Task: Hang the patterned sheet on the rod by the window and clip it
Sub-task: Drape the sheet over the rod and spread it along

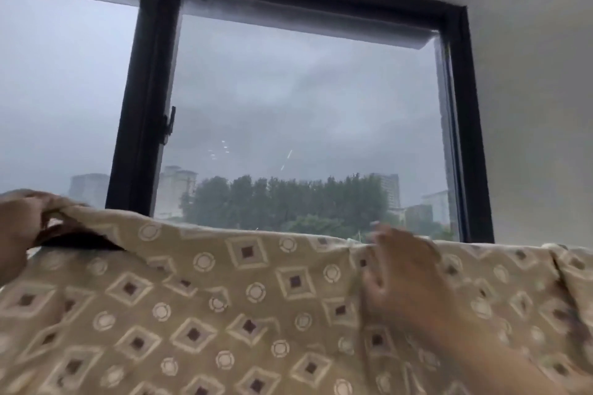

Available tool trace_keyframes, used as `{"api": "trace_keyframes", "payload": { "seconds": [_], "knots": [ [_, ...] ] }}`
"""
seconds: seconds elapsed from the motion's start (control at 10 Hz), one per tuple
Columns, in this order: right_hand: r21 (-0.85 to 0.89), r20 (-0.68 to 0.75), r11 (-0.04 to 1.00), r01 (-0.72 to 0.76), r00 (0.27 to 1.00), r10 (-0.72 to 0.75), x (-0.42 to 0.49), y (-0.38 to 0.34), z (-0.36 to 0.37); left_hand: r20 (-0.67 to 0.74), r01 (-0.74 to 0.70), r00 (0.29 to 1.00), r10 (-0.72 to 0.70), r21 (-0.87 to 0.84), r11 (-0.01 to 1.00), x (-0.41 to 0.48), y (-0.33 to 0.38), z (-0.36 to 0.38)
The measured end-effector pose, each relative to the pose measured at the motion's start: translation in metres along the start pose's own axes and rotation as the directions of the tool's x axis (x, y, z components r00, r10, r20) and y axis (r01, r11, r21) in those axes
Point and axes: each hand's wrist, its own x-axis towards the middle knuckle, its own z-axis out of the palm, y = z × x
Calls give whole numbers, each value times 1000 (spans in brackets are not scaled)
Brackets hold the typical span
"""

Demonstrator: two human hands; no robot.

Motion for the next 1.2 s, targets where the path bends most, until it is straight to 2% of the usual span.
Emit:
{"api": "trace_keyframes", "payload": {
  "seconds": [0.1,0.2,0.3,0.4,0.5,0.6,0.7,0.8,0.9,1.0,1.1,1.2],
  "knots": [
    [23,62,976,217,974,-218,-11,-69,43,-25,110,993,-112,-54,992,-100,21,48],
    [35,51,990,135,989,-136,1,-101,62,33,207,978,-205,-126,970,-139,41,71],
    [238,91,965,108,987,-133,16,-100,70,32,210,978,-208,-145,967,-152,45,73],
    [481,229,875,-58,972,-62,18,-101,65,35,198,980,-195,-161,967,-152,38,67],
    [775,428,455,-437,894,131,18,-114,53,92,204,978,-189,-199,958,-154,27,57],
    [788,606,3,-616,776,178,28,-131,47,169,223,969,-180,-282,933,-142,13,42],
    [700,631,351,-622,769,105,23,-161,47,223,211,965,-140,-342,916,-121,16,28],
    [555,636,645,-525,768,77,15,-207,49,231,192,965,-120,-322,927,-92,27,12],
    [601,576,669,-436,817,15,12,-274,67,246,208,958,-146,-247,946,-51,31,-10],
    [730,472,536,-425,880,55,21,-331,80,358,305,901,-245,-123,944,-25,23,-22],
    [820,515,277,-500,857,23,39,-375,75,469,236,866,-176,-72,969,-36,23,-22],
    [800,571,254,-544,820,-44,47,-402,70,512,103,856,-72,-33,994,-46,20,-26]
  ]
}}
